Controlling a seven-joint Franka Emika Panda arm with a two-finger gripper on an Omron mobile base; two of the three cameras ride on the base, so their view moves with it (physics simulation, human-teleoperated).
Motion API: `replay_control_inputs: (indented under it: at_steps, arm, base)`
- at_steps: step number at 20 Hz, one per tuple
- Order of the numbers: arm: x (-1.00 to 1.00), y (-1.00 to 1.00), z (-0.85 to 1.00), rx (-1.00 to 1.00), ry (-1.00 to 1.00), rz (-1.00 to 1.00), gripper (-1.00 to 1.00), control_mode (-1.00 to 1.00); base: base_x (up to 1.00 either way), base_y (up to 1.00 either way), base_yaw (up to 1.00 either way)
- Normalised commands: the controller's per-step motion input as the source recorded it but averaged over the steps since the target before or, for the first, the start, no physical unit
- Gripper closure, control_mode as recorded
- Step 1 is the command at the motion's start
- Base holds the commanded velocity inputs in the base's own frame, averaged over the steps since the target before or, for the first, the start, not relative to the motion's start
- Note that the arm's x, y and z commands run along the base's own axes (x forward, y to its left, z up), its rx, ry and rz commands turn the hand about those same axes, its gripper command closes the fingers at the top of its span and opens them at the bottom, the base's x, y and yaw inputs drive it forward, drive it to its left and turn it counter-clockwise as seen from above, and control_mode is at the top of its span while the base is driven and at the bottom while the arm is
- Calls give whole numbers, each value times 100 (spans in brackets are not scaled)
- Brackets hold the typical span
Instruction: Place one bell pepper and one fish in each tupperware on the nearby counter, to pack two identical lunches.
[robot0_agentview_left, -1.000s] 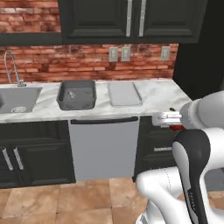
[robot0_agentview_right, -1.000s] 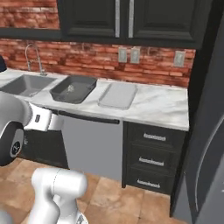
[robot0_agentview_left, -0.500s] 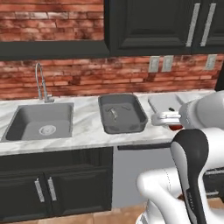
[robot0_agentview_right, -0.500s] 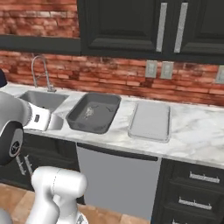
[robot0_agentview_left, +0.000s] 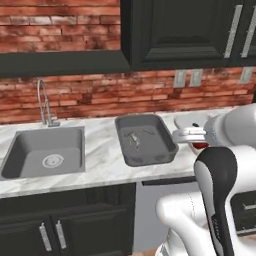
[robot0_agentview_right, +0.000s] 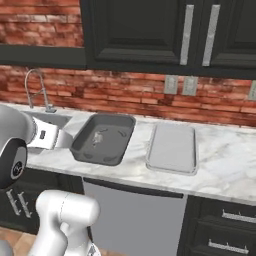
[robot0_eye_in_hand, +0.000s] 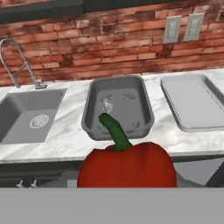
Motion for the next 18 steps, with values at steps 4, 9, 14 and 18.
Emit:
replay_control_inputs:
  at_steps: [4, 9, 14, 18]
  arm:
    - [0, 0, 0, 0, 0, 0, 100, 100]
    - [0, 0, 0, 0, 0, 0, 100, 100]
    - [1, 0, -31, 0, 7, 0, 100, -100]
    - [2, 0, -84, 0, 15, 0, 100, -100]
  base:
    - [69, 0, -1]
    - [84, 0, 0]
    - [14, 0, 0]
    - [0, 0, 0]
